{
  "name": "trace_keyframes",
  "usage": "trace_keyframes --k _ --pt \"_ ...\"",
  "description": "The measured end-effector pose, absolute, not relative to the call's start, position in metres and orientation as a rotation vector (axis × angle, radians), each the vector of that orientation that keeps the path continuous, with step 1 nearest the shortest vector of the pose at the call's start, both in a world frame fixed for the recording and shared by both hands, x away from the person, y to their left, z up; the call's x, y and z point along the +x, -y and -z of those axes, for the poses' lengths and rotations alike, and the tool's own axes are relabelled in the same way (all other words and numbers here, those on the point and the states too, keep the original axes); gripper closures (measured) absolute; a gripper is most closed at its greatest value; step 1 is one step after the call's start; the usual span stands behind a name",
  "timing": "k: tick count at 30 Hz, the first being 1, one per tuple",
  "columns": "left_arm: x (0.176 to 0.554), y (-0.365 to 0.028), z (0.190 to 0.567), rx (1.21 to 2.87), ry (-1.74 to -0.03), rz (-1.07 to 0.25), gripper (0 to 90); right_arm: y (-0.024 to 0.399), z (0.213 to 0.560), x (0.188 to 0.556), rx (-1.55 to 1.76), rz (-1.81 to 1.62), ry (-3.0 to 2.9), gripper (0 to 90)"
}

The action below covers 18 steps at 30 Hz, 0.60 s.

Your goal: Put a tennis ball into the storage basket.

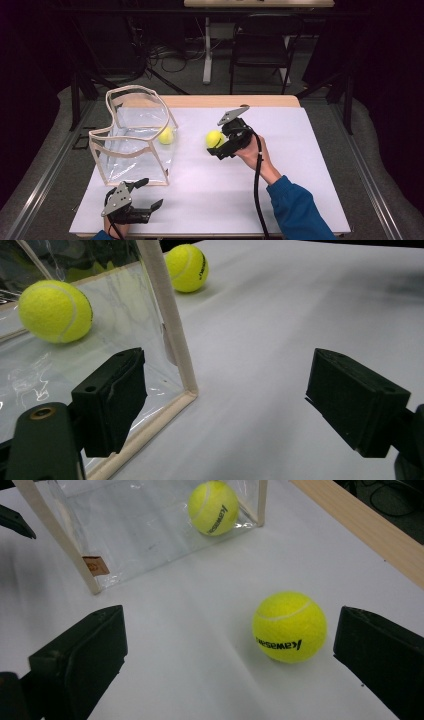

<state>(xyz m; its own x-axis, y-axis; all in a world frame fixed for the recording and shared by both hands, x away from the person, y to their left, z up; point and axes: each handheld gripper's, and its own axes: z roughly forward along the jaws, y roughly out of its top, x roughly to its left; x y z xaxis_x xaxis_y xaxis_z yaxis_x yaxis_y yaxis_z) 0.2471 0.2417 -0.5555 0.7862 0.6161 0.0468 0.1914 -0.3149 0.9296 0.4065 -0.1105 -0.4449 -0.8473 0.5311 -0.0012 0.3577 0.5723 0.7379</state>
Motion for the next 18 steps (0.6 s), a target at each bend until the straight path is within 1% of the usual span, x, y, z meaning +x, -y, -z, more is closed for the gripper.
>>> trace_keyframes --k 18 --pt "0.247 -0.241 0.555 1.88 -0.612 -0.485 16.1 0.134 0.48 0.405 0.837 -1.095 -2.589 0.0"
